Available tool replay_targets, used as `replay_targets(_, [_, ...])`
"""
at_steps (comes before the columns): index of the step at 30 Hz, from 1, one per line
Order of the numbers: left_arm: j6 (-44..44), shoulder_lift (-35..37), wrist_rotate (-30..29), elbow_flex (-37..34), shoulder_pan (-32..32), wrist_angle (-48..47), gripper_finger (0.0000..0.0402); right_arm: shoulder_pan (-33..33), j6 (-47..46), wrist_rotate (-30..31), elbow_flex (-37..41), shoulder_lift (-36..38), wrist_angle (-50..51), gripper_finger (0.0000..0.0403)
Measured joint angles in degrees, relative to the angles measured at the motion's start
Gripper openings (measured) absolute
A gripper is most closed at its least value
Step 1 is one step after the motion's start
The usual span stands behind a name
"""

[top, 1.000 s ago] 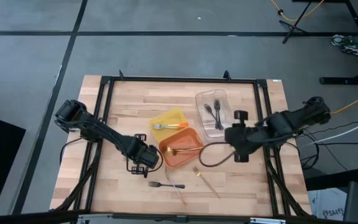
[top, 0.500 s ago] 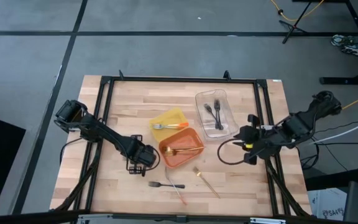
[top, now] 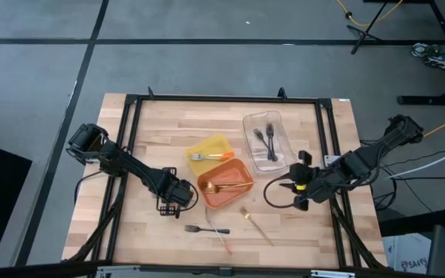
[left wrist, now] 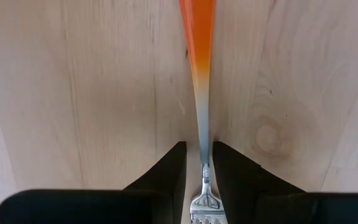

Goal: Sort silverware by color (type)
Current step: Put the orange fork into the yellow bin

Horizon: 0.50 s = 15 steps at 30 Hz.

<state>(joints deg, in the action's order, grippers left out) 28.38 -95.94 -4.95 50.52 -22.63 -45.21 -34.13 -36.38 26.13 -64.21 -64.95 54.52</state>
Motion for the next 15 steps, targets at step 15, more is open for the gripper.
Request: replay_targets(15, [-1.02, -0.02, 0.46, -0.07, -0.04, 1.07, 0.0018, 0.02, -1.02, -1.71, 12.84, -0.04, -22.44, 0.0104])
